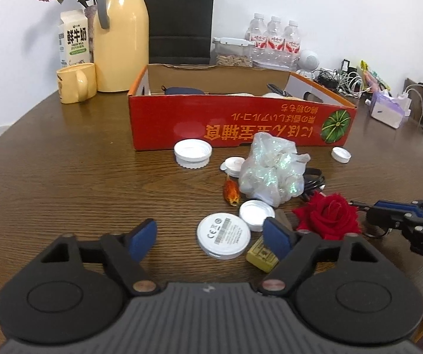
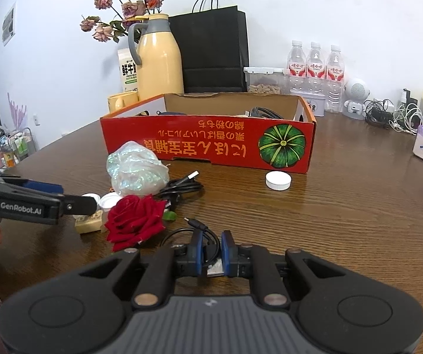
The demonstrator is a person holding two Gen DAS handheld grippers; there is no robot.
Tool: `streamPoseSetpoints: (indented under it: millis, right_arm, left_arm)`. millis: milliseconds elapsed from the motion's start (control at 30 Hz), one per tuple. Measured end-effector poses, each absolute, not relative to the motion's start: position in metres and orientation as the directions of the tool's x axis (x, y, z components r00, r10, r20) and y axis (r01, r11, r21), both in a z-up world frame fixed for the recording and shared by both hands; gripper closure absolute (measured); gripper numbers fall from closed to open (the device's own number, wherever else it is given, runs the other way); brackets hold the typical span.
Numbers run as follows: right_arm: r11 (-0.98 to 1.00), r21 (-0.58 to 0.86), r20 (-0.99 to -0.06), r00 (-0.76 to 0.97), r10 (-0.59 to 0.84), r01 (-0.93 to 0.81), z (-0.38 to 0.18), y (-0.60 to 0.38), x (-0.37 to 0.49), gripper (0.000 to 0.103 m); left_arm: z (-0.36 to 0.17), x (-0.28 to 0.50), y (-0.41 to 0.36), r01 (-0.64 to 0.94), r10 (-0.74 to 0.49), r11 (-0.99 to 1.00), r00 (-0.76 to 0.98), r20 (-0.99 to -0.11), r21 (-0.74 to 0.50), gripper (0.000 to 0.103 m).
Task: Organize objects
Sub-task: 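Grasp the black cable with the right gripper while the left gripper grasps the round white tin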
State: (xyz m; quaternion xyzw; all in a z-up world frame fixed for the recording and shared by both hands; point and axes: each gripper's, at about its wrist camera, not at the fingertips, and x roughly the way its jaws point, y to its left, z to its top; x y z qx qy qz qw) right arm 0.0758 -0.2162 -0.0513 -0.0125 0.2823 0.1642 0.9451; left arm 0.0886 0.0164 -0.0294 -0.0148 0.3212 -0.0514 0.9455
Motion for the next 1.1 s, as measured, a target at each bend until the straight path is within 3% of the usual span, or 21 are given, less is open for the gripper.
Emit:
streamPoseSetpoints:
  millis: [133, 500, 600, 667, 800, 833, 867, 1100]
  right_arm:
    - [0.946, 0.068, -0.536, 0.789, 0.302, -0.317, -0.05, -0.217, 0.074, 0.091]
    - [0.944, 0.067, -0.532, 0.789, 0.307, -0.323, -0.049, -0.215, 0.073, 0.091]
    - [0.944, 0.064, -0.529, 0.791, 0.306, -0.322, -0.047, -0.215, 0.072, 0.091]
    - [0.945, 0.063, -0.526, 0.794, 0.305, -0.322, -0.046, -0.214, 0.072, 0.091]
    - [0.945, 0.059, -0.517, 0.8, 0.305, -0.322, -0.043, -0.215, 0.072, 0.091]
    - [0.945, 0.057, -0.513, 0.803, 0.304, -0.321, -0.042, -0.215, 0.071, 0.091]
    - [0.945, 0.055, -0.51, 0.805, 0.303, -0.321, -0.041, -0.216, 0.072, 0.091]
    - [0.945, 0.041, -0.478, 0.824, 0.305, -0.325, -0.029, -0.214, 0.078, 0.091]
  left_arm:
    - [-0.029, 0.092, 0.022, 0.057, -0.098, 0.995, 0.782, -0.616, -0.086, 0.036]
    - [-0.03, 0.088, 0.022, 0.084, -0.106, 0.994, 0.78, -0.617, -0.065, 0.037]
    - [-0.03, 0.088, 0.02, 0.104, -0.126, 0.992, 0.779, -0.614, -0.072, 0.049]
    - [-0.029, 0.086, 0.018, 0.123, -0.144, 0.989, 0.782, -0.607, -0.076, 0.065]
    - [-0.027, 0.084, 0.014, 0.136, -0.143, 0.989, 0.789, -0.598, -0.058, 0.066]
    - [-0.027, 0.084, 0.015, 0.133, -0.143, 0.989, 0.791, -0.595, -0.061, 0.076]
    - [-0.024, 0.082, 0.016, 0.125, -0.136, 0.99, 0.801, -0.583, -0.06, 0.095]
    - [-0.018, 0.088, 0.019, 0.115, -0.133, 0.991, 0.803, -0.582, -0.067, 0.097]
